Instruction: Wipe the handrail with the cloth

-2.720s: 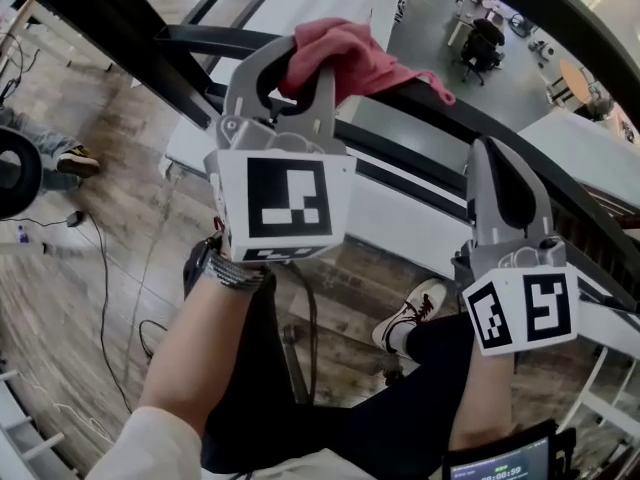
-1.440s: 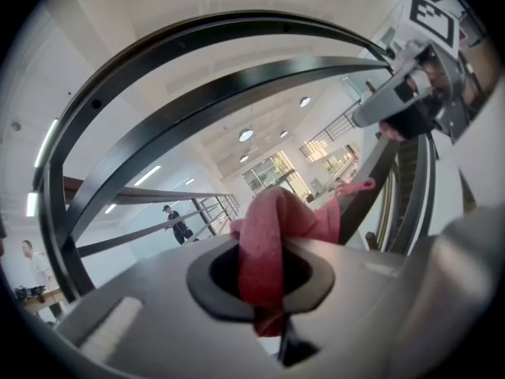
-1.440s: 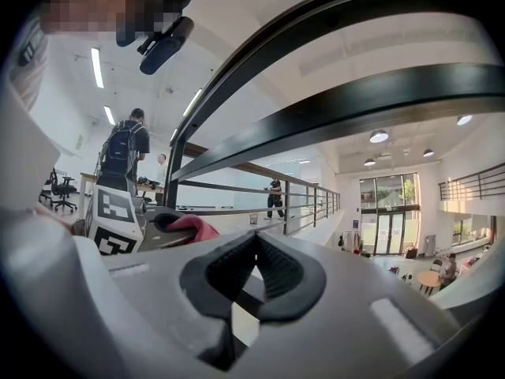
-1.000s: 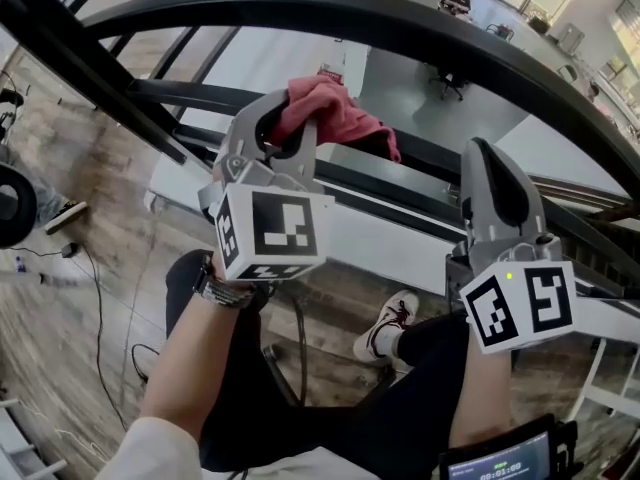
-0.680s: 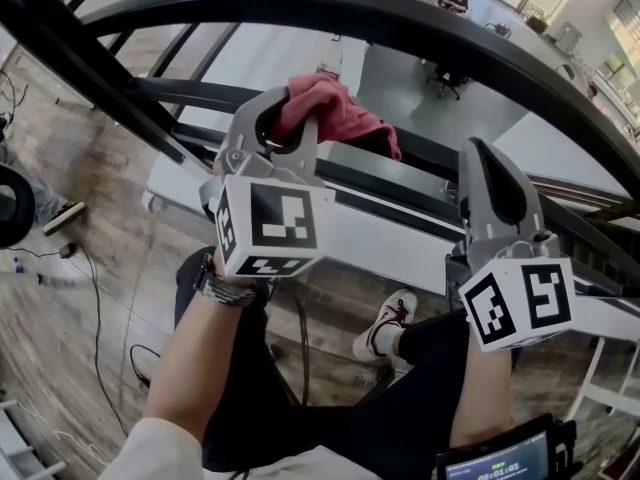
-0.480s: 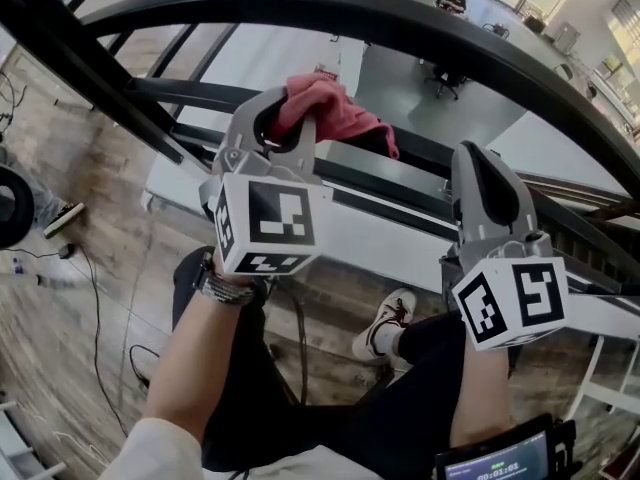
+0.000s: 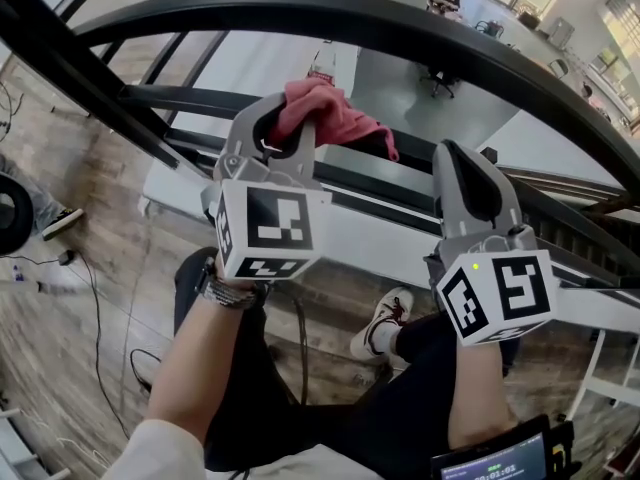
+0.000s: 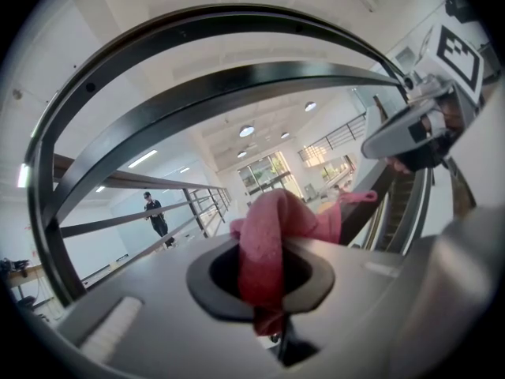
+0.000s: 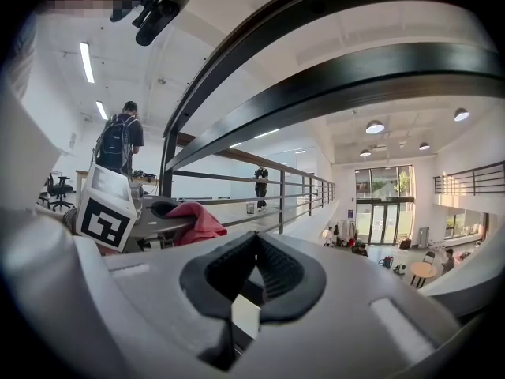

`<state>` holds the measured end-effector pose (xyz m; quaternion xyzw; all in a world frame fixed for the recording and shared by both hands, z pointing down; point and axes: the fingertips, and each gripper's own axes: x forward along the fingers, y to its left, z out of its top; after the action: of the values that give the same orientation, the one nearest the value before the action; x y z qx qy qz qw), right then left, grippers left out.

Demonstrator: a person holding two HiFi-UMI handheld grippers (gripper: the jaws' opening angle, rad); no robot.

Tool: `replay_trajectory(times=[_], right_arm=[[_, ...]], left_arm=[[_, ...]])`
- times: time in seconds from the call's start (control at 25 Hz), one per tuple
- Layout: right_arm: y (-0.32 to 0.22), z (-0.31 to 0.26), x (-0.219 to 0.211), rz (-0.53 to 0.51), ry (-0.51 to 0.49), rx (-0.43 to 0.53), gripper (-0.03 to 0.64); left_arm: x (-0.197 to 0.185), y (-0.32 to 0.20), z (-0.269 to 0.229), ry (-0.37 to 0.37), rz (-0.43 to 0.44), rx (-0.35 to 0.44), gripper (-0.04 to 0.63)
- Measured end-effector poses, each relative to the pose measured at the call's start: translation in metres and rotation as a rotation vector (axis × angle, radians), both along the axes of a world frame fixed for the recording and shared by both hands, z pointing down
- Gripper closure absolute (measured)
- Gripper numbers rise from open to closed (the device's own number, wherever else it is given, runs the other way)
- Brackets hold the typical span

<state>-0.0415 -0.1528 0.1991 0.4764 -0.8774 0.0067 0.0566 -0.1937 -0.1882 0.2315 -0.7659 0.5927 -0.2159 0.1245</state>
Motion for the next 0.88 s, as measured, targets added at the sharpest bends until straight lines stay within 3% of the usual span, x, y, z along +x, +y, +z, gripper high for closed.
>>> replay_trajectory(times=[0.72,0.88], right_arm=[[-0.002,-0.002,0.023,0.049,-0.018,-0.002,0.615],[-0.006,-0.001,0.022,0.056,-0.016,0.0,0.615]], left_arm=[[0.015,-0.001,0.001,-0.054,0.034,0.007,0.571],[0.006,-0.005,0.012,-0.049,0.006,-0.023,0.572]])
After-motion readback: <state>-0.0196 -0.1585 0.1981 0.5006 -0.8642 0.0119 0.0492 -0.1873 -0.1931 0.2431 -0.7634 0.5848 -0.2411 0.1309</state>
